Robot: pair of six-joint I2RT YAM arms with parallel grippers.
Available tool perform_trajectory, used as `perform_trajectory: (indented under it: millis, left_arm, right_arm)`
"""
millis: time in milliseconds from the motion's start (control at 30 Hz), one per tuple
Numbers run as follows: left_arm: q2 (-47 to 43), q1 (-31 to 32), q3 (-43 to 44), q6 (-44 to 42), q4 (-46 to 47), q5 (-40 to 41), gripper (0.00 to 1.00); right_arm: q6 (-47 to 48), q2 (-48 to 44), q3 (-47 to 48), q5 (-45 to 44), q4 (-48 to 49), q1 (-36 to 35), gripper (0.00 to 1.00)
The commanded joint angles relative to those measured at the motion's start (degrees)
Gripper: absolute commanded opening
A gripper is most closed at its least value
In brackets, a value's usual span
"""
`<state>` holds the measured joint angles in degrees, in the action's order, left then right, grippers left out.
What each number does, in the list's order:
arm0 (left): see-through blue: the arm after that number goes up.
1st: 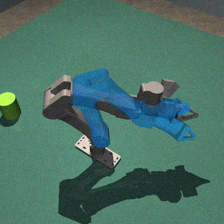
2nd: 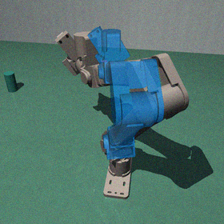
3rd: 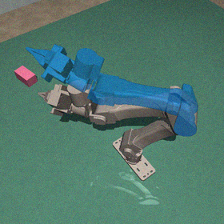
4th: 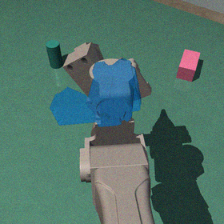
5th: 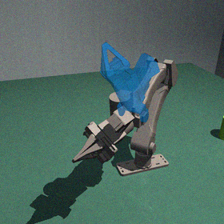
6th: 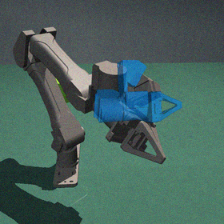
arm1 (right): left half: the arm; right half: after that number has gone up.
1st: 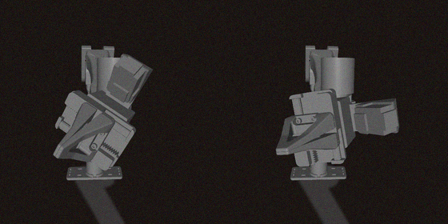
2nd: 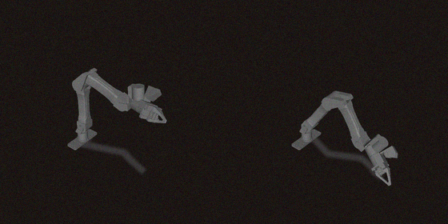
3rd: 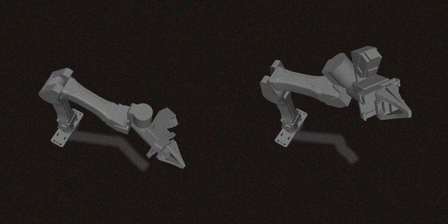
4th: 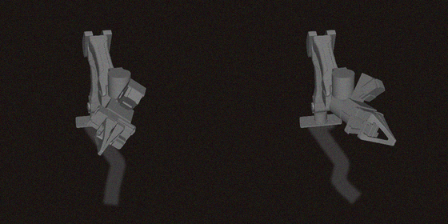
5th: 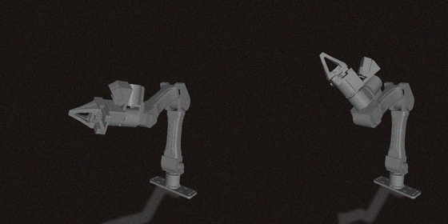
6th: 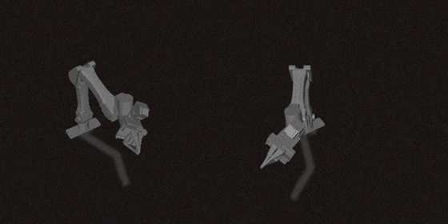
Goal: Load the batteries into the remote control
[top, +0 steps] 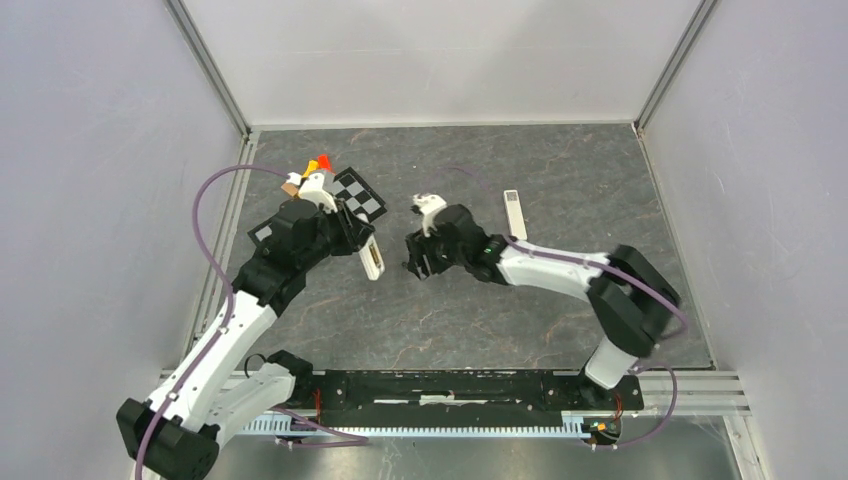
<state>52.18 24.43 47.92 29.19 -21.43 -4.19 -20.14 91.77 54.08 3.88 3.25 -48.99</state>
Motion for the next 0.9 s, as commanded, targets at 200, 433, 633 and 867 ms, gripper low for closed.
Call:
perform_trajectory:
  millis: [200, 433, 633, 867]
  left_arm:
    - [-9.44, -0.41, -0.24, -1.55, -0.61, 13.69, 0.02]
    - [-12.75, -0.36, -0.45, -1.8, -0.11, 16.01, 0.02]
    - [-12.78, -0.43, -0.35, -1.92, -0.1, 15.35, 0.02]
    - [-12.7, -0.35, -0.45, -1.95, 0.02, 14.84, 0.02]
  right_arm:
    - [9.28, 20.11, 24.57, -13.63, -21.46, -4.96, 0.66]
    - [9.79, 24.24, 27.98, -14.52, -22.6, -5.77, 0.57]
    - [9.08, 26.77, 29.65, -14.68, -23.55, -5.71, 0.47]
    - [8.55, 28.7, 30.67, -14.06, -24.9, -5.59, 0.34]
